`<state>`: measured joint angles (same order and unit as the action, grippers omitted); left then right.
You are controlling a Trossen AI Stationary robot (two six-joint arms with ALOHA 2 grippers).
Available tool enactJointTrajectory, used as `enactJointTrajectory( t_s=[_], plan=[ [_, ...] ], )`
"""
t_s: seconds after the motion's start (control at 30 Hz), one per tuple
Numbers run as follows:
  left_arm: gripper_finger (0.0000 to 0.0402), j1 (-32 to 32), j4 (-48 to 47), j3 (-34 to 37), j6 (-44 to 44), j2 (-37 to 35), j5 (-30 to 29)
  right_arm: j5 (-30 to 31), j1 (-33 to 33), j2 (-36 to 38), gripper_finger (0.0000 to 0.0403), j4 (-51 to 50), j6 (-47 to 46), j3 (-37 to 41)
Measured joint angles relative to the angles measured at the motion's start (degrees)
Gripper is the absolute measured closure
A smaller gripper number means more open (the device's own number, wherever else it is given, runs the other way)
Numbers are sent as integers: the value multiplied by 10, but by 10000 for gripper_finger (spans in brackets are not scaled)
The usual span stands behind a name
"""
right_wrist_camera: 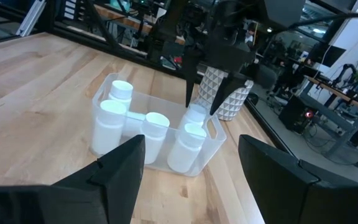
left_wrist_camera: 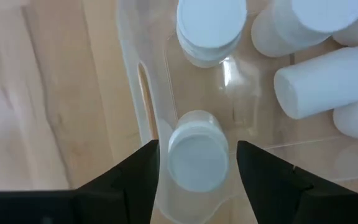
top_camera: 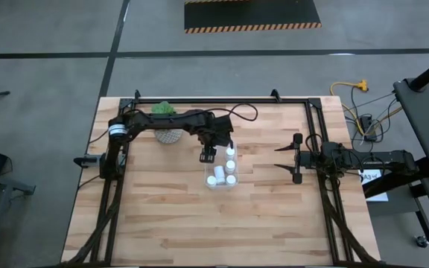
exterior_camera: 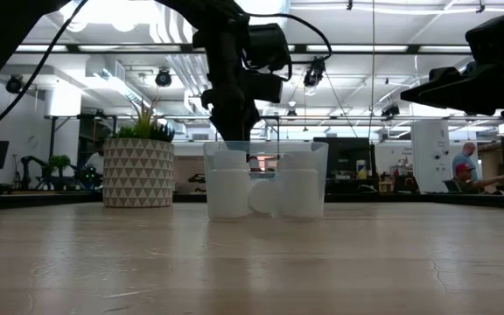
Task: Pick and place pill bottles into a basket
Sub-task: Adjust the white pill bottle
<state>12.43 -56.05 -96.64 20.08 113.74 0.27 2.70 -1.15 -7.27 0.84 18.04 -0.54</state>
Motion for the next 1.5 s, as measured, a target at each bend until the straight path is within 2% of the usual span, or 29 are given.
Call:
enactJointTrajectory(
  t_s=[0.2, 0.6, 0.97, 1.2, 1.5],
  plan=[
    [206, -2, 0, -3, 32, -24, -2, 0, 0, 0, 154, 0, 0, 0],
    [205, -27, -6, -4, 214, -53, -1, 0, 0, 0, 154, 0, 0, 0],
    [205, -82, 2, -15, 364, -52, 2, 0, 0, 0, 154, 0, 0, 0],
    [205, -102, 16, -14, 373, -51, 42, 0, 0, 0, 154, 0, 0, 0],
    [205, -104, 15, 4, 377, -51, 46, 0, 0, 0, 154, 0, 0, 0]
  ],
)
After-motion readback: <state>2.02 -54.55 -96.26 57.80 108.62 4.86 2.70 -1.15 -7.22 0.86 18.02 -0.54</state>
